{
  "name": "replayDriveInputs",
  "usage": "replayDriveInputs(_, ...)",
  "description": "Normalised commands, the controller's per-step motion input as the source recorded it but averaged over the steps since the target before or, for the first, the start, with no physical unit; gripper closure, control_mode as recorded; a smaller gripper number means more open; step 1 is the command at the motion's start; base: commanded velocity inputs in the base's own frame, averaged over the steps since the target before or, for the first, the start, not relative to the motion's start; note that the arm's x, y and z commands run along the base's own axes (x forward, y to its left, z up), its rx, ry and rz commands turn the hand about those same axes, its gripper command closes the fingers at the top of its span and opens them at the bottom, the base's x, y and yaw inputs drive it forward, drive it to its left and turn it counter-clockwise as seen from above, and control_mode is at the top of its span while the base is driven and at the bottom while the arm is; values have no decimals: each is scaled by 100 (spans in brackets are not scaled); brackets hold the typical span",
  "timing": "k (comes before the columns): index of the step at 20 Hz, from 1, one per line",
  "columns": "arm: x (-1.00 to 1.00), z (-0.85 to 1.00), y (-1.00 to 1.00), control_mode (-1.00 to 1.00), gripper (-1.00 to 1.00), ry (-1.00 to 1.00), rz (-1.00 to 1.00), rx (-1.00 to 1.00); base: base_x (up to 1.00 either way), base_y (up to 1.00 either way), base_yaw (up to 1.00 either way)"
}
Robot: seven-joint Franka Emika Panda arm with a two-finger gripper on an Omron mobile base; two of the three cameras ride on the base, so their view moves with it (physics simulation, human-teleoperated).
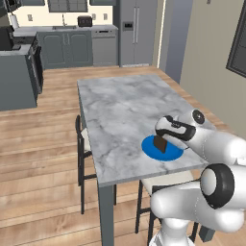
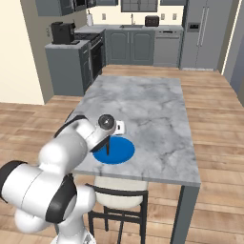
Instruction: Start the toaster. Once the lever pops up, take the bread to the plate on the dining counter.
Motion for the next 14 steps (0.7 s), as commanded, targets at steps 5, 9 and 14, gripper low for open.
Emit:
replayDriveInputs(5,-23,39,0,-100,-100,-1,0,-2,0,0,0)
replayDriveInputs(9,-55,47,5,-100,-100,-1,0,-5,0,0,0)
replayDriveInputs(14,-61,53,30,-100,-100,1,0,-7,0,0,0)
